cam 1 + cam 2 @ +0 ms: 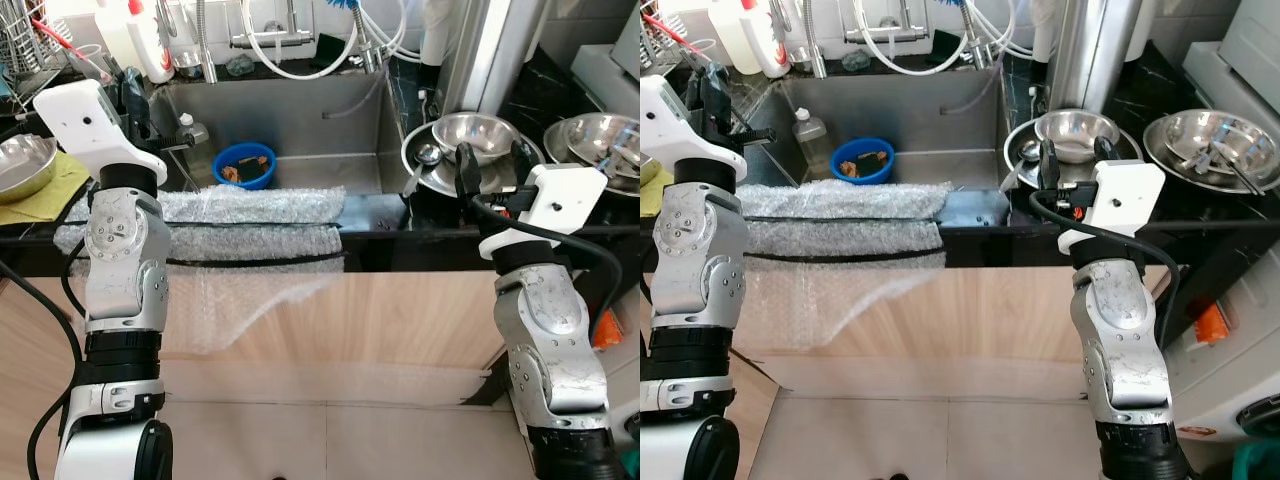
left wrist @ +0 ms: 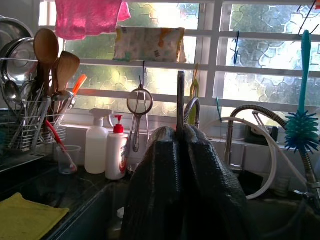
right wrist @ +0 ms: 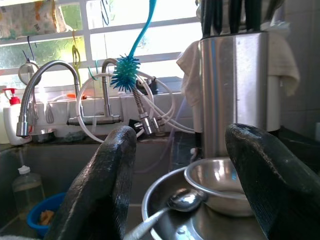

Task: Kitchen organization

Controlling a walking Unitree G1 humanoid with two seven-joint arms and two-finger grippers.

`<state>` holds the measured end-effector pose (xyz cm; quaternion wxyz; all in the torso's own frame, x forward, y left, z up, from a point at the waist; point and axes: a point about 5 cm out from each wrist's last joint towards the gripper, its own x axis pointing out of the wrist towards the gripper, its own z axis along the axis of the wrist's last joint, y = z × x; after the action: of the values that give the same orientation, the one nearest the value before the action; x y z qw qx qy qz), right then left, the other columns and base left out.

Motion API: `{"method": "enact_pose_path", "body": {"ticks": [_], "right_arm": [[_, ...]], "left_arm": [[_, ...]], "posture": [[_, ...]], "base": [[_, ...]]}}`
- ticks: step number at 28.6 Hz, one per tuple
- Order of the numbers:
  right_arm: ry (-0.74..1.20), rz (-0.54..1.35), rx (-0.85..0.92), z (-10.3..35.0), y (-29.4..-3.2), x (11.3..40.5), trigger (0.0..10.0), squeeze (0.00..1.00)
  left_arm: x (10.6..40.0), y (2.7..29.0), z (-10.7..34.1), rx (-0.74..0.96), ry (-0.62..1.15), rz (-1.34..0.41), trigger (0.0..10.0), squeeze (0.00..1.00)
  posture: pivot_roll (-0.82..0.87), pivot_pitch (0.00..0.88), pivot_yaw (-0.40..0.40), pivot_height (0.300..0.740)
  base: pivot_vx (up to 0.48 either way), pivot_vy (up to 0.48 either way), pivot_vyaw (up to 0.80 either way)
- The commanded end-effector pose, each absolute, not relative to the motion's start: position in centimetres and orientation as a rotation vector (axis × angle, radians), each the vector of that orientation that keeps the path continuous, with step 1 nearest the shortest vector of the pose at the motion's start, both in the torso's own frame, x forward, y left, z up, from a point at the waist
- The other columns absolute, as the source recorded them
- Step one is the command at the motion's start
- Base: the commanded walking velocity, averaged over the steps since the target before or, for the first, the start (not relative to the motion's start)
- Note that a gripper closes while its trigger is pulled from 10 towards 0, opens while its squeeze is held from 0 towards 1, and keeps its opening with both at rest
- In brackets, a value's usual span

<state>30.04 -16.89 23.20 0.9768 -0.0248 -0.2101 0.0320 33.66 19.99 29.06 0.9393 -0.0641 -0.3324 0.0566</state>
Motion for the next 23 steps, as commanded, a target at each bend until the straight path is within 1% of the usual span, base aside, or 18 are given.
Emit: {"method": "enact_pose_path", "body": {"ticks": [1,5,6,9,16,23], "right_arm": [[-0.431,0.077,-0.049,23.6,-16.5,30.1,10.0,0.0],[-0.495,0.07,-0.098,24.3,-16.5,29.8,10.0,0.0],[-0.549,0.065,-0.175,24.8,-16.6,29.5,10.0,0.0],[-0.594,0.043,-0.24,25.4,-17.3,29.2,10.0,0.0],[-0.606,0.02,-0.264,25.8,-18.0,29.2,10.0,0.0],[-0.598,0.042,-0.25,25.4,-17.4,29.3,10.0,0.0]], "left_arm": [[33.7,20.1,29.4,-0.135,-0.695,0.129,10.0,0.0],[33.7,19.9,29.4,-0.142,-0.696,0.123,10.0,0.0],[33.7,19.8,29.3,-0.145,-0.695,0.12,10.0,0.0],[33.7,19.8,29.2,-0.147,-0.691,0.117,10.0,0.0],[33.7,19.8,29.1,-0.148,-0.689,0.116,10.0,0.0],[33.8,19.9,29.0,-0.143,-0.687,0.118,10.0,0.0]], "posture": [[-0.05,0.126,0.08,0.74],[-0.05,0.126,0.081,0.74],[-0.05,0.128,0.081,0.74],[-0.05,0.128,0.081,0.74],[-0.06,0.129,0.082,0.74],[-0.05,0.13,0.084,0.74]], "base": [[0.364,0.0,0.0],[0.364,0.0,0.0],[0.36,0.0,0.0],[0.36,0.0,0.0],[0.36,0.0,0.0],[0.357,0.0,0.0]]}}
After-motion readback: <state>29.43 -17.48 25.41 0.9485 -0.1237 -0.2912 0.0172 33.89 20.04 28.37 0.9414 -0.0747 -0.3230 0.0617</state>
